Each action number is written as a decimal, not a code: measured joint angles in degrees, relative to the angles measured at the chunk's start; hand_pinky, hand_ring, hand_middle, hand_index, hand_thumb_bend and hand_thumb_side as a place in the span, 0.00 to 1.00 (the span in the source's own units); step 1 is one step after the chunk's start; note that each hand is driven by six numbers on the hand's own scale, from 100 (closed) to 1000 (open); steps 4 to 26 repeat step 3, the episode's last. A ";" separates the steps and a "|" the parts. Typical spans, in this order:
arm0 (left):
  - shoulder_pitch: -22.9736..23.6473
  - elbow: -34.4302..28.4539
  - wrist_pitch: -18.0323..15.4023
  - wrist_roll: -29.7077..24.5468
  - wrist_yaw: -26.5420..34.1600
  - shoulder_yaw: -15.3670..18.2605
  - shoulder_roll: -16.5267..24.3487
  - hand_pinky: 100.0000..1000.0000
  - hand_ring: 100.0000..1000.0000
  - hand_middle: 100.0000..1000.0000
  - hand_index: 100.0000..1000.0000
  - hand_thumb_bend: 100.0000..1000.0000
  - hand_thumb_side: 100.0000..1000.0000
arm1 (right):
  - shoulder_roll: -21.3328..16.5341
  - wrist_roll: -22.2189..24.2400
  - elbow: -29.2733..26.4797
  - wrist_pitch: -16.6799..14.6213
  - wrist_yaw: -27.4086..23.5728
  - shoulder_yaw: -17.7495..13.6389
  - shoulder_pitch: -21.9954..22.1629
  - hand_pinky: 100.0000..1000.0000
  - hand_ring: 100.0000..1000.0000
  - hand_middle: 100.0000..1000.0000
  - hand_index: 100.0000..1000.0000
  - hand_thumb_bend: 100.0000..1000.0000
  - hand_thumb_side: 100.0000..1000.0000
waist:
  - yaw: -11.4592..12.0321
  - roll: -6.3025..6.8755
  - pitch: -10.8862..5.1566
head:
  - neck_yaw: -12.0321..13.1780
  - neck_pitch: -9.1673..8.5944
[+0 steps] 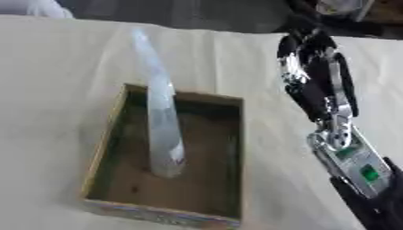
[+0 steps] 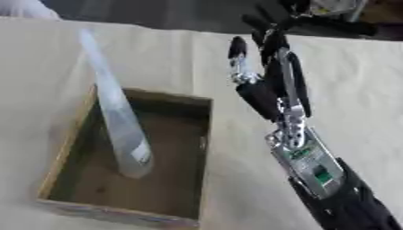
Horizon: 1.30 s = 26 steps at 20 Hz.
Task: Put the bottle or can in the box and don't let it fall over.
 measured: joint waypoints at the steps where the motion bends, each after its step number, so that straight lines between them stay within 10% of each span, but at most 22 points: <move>1: 0.00 0.00 0.00 0.00 0.00 0.00 0.00 1.00 0.72 0.80 0.67 0.56 0.41 | 0.00 -1.34 0.00 0.13 0.20 -0.53 0.00 0.49 0.34 0.57 0.32 0.00 0.41 | -0.01 0.03 0.00 | -0.01 -0.16; 3: 0.00 0.00 0.00 -0.01 0.00 0.00 0.00 1.00 0.72 0.80 0.67 0.56 0.41 | 0.00 -4.98 0.00 0.42 1.11 -1.70 -0.02 0.29 0.16 0.41 0.18 0.00 0.41 | -0.07 0.15 0.00 | -0.01 -0.27; 26: 0.00 0.00 0.00 -0.01 0.00 0.00 0.00 1.00 0.72 0.80 0.67 0.56 0.41 | 0.00 -4.98 0.00 0.42 1.11 -1.70 -0.02 0.29 0.16 0.41 0.18 0.00 0.41 | -0.07 0.15 0.00 | -0.01 -0.27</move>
